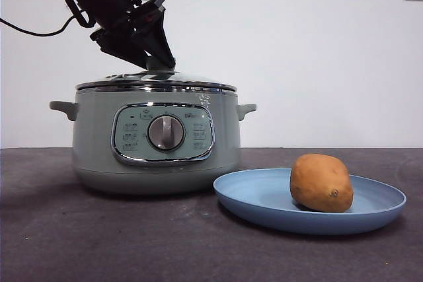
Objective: Take the potato out from the steamer,put the potato on the plate,close the lid
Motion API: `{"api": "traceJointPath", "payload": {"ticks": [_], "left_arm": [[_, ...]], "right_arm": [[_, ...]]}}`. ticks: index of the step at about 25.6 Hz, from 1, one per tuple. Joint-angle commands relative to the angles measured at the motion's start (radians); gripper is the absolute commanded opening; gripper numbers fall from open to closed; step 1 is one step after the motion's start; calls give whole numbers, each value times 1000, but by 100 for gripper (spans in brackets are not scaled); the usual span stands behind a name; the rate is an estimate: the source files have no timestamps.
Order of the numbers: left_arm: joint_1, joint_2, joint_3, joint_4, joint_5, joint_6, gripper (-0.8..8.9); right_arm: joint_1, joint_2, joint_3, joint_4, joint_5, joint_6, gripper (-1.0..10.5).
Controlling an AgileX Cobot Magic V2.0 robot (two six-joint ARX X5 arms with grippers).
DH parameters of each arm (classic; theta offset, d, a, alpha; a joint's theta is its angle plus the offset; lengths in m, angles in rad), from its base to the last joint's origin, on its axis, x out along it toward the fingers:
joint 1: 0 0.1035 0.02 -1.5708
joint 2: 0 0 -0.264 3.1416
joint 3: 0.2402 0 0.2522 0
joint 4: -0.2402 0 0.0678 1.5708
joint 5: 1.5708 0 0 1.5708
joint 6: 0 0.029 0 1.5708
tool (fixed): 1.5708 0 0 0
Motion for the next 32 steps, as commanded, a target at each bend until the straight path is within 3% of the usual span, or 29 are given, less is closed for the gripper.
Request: {"api": "traceJointPath", "payload": {"ticks": [1, 11, 12, 16, 25, 32], "left_arm": [[0, 0, 10, 8, 7, -3, -9], [0, 0, 10, -18, 8, -3, 24], [0, 0, 10, -21, 8, -3, 79], [0, 0, 10, -23, 7, -3, 515], [1, -6, 45, -38, 7, -7, 534], [1, -46, 168, -204, 18, -7, 533]], "right_arm": [[2, 0, -1, 4, -1, 8, 629], [2, 0, -1, -1, -1, 8, 629], [2, 0, -1, -2, -1, 8, 629], [2, 0, -1, -2, -1, 8, 629], [2, 2, -1, -39, -2, 8, 629], [2, 3, -1, -92, -8, 8, 629]]}}
